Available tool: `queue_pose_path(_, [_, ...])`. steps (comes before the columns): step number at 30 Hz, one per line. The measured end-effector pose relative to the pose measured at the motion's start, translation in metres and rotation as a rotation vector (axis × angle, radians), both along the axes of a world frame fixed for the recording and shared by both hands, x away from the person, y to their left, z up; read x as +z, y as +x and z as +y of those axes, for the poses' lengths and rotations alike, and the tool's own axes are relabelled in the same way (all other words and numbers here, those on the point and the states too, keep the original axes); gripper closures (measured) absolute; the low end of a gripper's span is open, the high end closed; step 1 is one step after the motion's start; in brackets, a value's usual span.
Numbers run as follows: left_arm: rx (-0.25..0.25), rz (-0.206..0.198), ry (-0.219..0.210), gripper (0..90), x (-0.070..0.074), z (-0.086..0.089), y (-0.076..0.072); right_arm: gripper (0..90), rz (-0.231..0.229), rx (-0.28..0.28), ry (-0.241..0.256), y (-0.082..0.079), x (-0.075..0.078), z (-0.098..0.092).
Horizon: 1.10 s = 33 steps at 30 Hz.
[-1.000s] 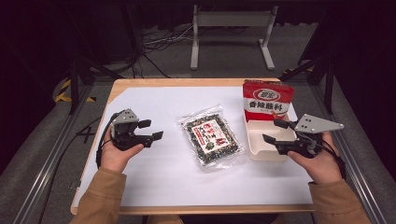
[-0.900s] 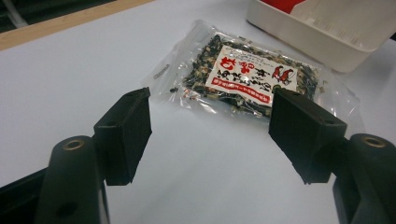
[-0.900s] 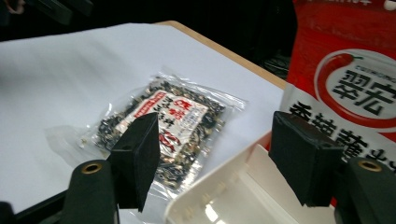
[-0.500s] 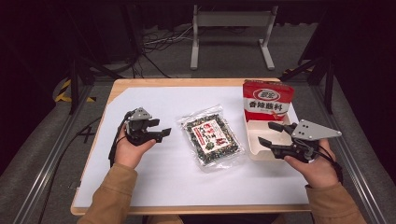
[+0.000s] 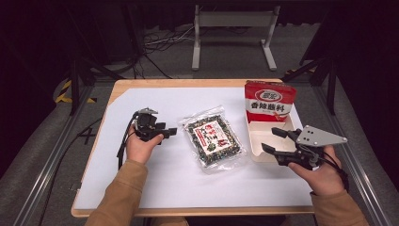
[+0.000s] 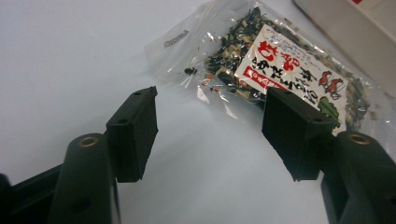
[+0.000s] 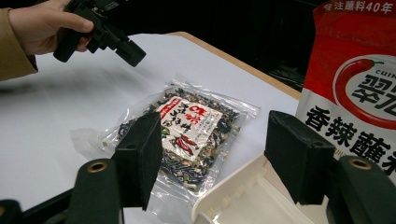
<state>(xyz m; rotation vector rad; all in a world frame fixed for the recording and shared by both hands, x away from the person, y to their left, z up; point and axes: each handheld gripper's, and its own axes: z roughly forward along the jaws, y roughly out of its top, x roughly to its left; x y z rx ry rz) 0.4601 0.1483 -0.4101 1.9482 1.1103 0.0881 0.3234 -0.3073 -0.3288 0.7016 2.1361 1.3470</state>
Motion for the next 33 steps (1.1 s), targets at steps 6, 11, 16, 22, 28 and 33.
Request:
queue_pose_path(6, [-0.020,0.040,-0.029,43.5,-0.010,-0.004,0.011,35.9,-0.005,-0.020,-0.015,-0.006,-0.002,-0.003])
queue_pose_path(11, [-0.021,0.071,-0.013,41.2,-0.011,-0.011,0.019,35.1,-0.008,-0.031,-0.019,-0.012,-0.003,-0.004])
queue_pose_path(16, [-0.012,0.040,0.036,39.9,-0.009,-0.019,0.022,34.1,-0.013,-0.037,-0.019,-0.015,-0.003,-0.006])
queue_pose_path(22, [-0.021,0.055,0.058,39.4,-0.014,-0.022,0.024,33.7,-0.022,-0.034,-0.017,-0.014,-0.002,-0.006])
queue_pose_path(28, [-0.010,0.007,0.078,35.1,-0.015,-0.025,0.024,33.4,-0.026,-0.018,-0.022,-0.012,-0.002,-0.001])
queue_pose_path(33, [0.013,-0.040,0.092,34.6,-0.014,-0.021,0.028,33.3,-0.026,-0.009,-0.024,-0.010,-0.003,0.000])
